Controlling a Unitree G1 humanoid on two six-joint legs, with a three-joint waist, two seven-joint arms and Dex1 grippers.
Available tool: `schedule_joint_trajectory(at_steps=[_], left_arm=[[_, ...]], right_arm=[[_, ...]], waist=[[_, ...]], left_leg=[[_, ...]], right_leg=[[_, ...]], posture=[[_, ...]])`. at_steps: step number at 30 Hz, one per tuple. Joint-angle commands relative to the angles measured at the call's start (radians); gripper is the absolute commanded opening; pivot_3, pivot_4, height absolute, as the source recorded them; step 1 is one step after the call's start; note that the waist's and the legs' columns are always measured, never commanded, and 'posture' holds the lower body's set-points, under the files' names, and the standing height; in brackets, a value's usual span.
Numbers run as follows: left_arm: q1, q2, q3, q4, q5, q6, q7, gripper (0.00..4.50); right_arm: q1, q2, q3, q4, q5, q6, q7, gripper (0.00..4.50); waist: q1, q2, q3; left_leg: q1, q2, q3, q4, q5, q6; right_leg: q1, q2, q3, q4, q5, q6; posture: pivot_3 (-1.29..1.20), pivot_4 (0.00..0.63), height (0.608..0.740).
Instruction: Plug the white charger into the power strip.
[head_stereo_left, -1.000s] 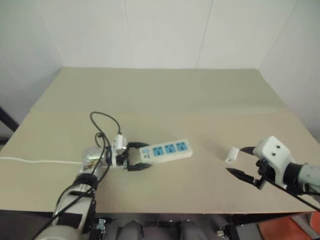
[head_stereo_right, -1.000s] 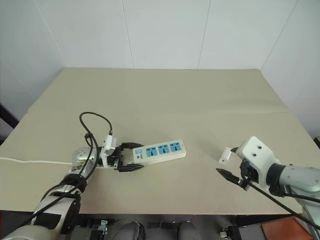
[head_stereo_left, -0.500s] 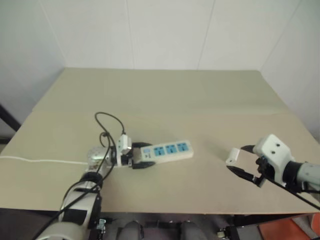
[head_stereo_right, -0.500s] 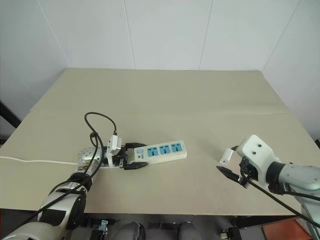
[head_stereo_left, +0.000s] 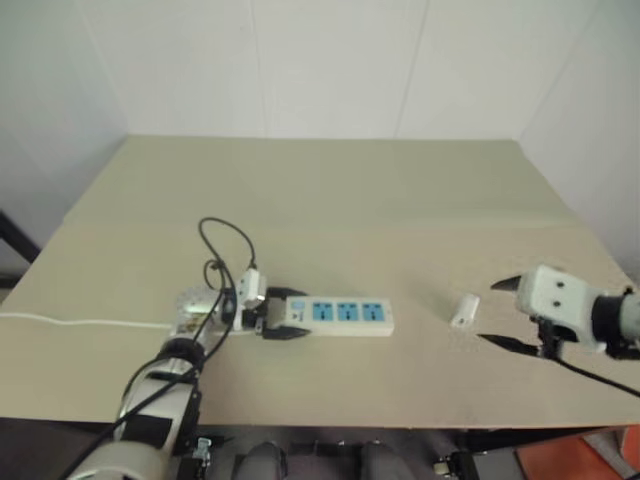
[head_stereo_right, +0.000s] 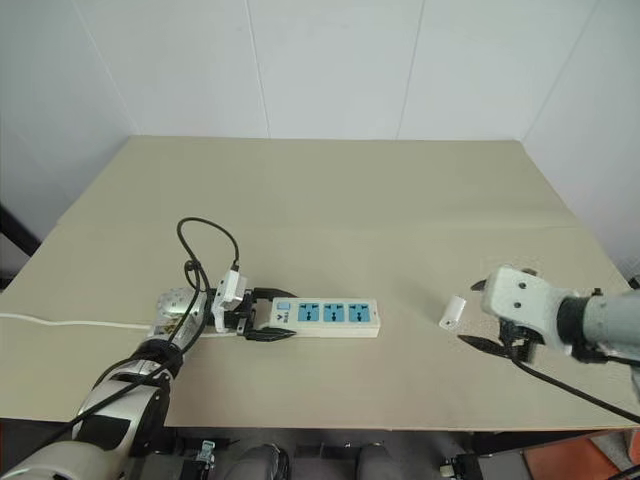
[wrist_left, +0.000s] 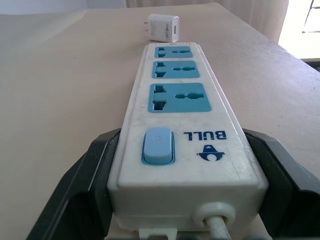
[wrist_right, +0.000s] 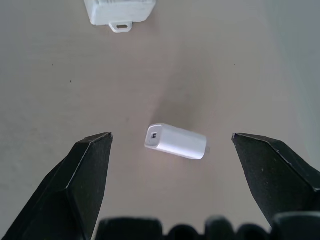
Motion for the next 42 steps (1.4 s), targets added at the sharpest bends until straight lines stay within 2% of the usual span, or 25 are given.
schedule_joint_trajectory(at_steps=[1, 5, 8, 13, 17, 24, 42], left_arm=[[-0.011, -0.001, -0.040, -0.027, 0.001, 0.007, -0.013, 3.29], [-0.001, -0.003, -0.045, -0.042, -0.014, 0.019, -0.013, 3.29], [0.012, -0.002, -0.035, -0.046, 0.004, 0.001, -0.013, 3.29], [0.046, -0.007, -0.009, -0.083, -0.006, 0.017, -0.008, 3.29], [0.069, -0.014, 0.003, -0.120, -0.010, 0.033, 0.015, 3.29], [0.082, -0.021, 0.008, -0.159, -0.005, 0.049, 0.041, 3.29], [0.084, -0.024, 0.009, -0.176, -0.001, 0.062, 0.052, 3.29]], right_arm=[[-0.215, -0.063, 0.159, 0.220, -0.108, -0.388, 0.171, 4.50], [-0.493, -0.037, 0.372, 0.462, -0.216, -0.754, 0.349, 4.50], [-0.657, 0.017, 0.496, 0.604, -0.229, -0.925, 0.458, 4.50], [-0.840, 0.081, 0.683, 0.773, -0.250, -1.129, 0.483, 4.50], [-0.917, 0.126, 0.773, 0.854, -0.262, -1.210, 0.483, 4.50], [-0.961, 0.184, 0.860, 0.937, -0.342, -1.307, 0.442, 4.50], [-1.081, 0.317, 0.902, 1.132, -0.535, -1.371, 0.316, 4.50]], waist=[[-0.006, 0.001, 0.000], [-0.012, 0.001, 0.001], [-0.015, 0.001, 0.001], [-0.019, 0.002, 0.001], [-0.020, 0.002, 0.001], [-0.020, 0.002, 0.001], [-0.023, 0.003, 0.001]], left_leg=[[-0.001, 0.000, 0.001, 0.000, 0.000, 0.000], [0.000, 0.000, 0.001, -0.001, 0.000, 0.000], [0.000, 0.000, 0.001, -0.001, 0.000, 0.000], [-0.001, 0.000, 0.001, -0.002, -0.001, 0.001], [0.000, 0.000, 0.001, -0.002, -0.001, 0.002], [0.000, -0.001, 0.001, -0.002, -0.001, 0.002], [0.001, -0.001, 0.001, -0.001, -0.001, 0.001]], right_leg=[[-0.001, -0.001, 0.000, 0.000, 0.000, 0.000], [-0.001, -0.001, 0.000, -0.001, 0.000, 0.000], [-0.001, -0.001, 0.000, -0.002, 0.000, 0.000], [-0.001, -0.001, 0.000, -0.004, 0.000, 0.000], [-0.001, -0.002, 0.000, -0.004, 0.000, 0.000], [-0.001, -0.002, 0.000, -0.002, 0.000, 0.000], [-0.001, -0.002, 0.000, 0.000, 0.000, 0.000]], posture=[[0.00, 0.150, 0.740], [0.00, 0.150, 0.740], [0.00, 0.150, 0.740], [0.00, 0.150, 0.740], [0.00, 0.150, 0.740], [0.00, 0.150, 0.740], [0.00, 0.150, 0.740]])
